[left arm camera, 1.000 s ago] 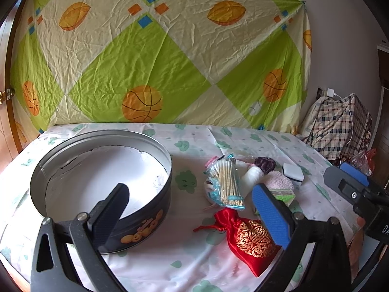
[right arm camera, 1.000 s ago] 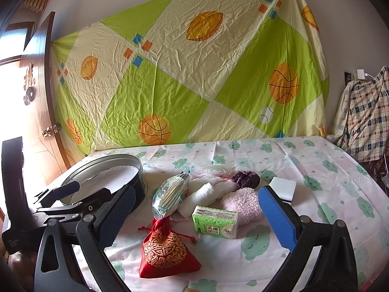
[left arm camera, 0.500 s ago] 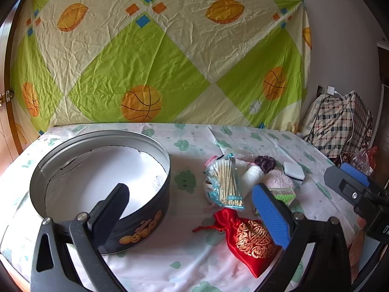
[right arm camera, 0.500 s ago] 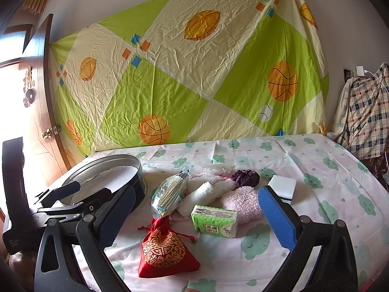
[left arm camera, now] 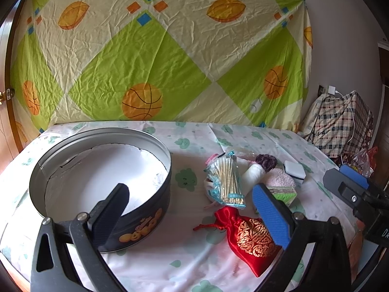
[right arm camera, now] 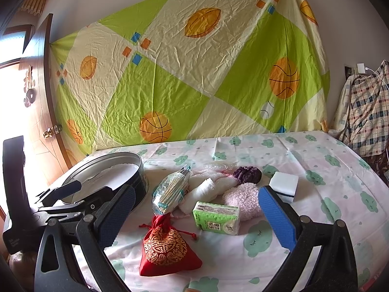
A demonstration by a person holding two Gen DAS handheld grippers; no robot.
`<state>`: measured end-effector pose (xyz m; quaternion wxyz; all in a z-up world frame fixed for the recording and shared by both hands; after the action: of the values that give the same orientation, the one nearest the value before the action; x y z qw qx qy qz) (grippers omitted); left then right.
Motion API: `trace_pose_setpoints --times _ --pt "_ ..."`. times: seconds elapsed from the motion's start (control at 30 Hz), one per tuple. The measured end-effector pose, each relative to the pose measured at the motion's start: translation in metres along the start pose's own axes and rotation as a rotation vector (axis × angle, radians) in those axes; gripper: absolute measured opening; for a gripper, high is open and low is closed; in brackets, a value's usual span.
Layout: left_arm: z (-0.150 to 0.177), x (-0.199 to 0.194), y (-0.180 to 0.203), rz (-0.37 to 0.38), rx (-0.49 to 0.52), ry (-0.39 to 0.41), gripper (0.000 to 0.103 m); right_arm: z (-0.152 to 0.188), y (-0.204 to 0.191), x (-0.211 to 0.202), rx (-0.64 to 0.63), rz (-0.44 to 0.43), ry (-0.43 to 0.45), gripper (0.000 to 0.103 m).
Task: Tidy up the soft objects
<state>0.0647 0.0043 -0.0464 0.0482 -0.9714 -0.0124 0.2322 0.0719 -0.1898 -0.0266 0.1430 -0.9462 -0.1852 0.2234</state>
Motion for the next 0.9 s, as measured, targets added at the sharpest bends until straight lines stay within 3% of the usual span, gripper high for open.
trace_pose_setpoints --times 0.6,0.9 --pt "0.009 0.011 0.016 0.022 0.024 -0.044 0.103 0.007 0.021 0.008 0.035 0.022 -0.015 0.102" --pt "0.025 0.040 0.060 0.140 0.055 -0.143 0.103 0.013 0.067 0.024 0.081 0.135 -0.028 0.102"
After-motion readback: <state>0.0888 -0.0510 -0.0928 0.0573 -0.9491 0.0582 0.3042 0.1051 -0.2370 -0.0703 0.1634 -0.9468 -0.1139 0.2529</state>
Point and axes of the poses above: each gripper's, at about its wrist camera, not at the fingertips, and x roughly the way its jaws point, y to its right, z to its underside, the point moved 6 cm from there along x, roughly the way its jaws point, and after that the axes turned 14 degrees about x, right-handed, at the moved point
